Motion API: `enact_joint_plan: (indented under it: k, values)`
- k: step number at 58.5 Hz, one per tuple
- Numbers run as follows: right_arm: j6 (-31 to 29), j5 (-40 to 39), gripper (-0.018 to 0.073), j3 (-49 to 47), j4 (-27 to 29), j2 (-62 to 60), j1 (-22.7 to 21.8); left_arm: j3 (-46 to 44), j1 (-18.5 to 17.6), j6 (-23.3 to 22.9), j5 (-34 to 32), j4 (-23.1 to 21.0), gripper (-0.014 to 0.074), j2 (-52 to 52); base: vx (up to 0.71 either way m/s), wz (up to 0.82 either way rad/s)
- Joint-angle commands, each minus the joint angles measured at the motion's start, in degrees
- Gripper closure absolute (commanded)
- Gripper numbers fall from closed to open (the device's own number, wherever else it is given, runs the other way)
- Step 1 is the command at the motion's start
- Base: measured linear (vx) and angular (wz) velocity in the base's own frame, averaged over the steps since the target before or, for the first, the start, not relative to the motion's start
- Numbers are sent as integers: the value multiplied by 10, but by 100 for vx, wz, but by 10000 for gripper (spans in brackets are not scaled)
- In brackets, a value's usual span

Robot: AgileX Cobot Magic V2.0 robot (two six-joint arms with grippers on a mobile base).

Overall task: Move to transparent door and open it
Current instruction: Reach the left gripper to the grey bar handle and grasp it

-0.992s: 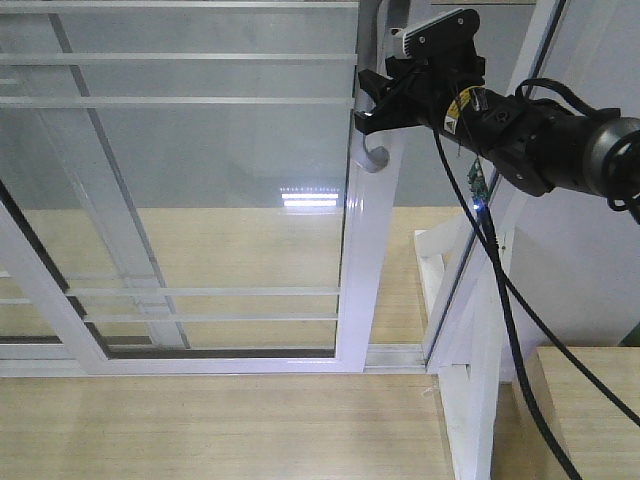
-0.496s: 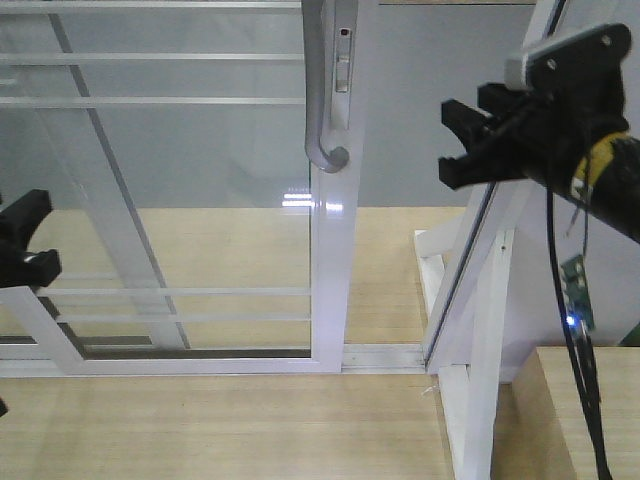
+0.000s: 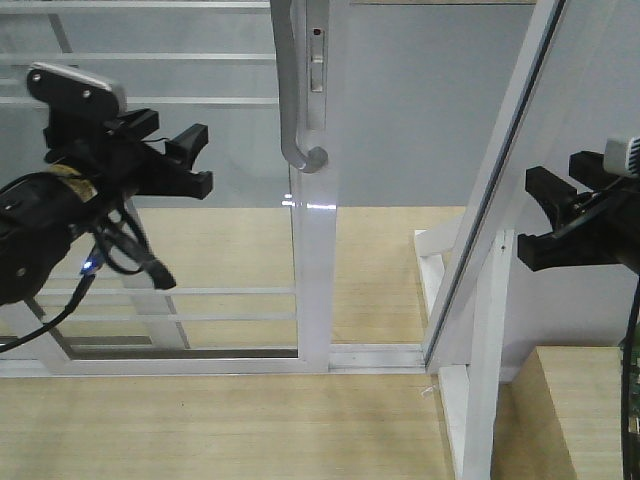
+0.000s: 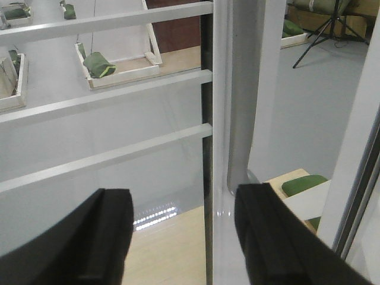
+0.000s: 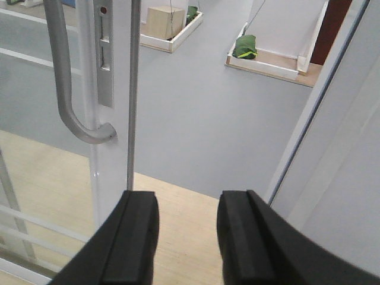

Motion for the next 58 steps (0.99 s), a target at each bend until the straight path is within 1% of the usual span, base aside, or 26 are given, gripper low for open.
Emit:
enact_joint_plan:
  k: [1,5,11,17,40,46,54,58]
  values:
    - [-1,-21,221,-16,-1,-7,-1,-66,-10,-37,-54,0,78,24,0,0]
    - [-1,-18,221,-16,-1,-7,-1,-99,-15,-65,-54,14,78,48,0,0]
    - [-1,-16,221,-16,-1,-7,-1,-150,-24,-97,-52,74,78,82,0,0]
    - [-1,-16,221,-16,-1,-7,-1,-195,-25,-127,-51,105,78,116,0,0]
    - [0,-17,221,-16,-1,-7,-1,-342,-25,-131,-28,104,78,230,0,0]
    - [0,-17,221,-16,-1,-7,-1,-360,-24,-128,-18,104,88,245,0,0]
    - [0,-17,221,-16,-1,-7,-1,-365,-17,-108,-9,77,107,249,0,0]
    - [0,-16,221,-16,-1,-7,-1,-365,-8,-94,-3,56,114,249,0,0]
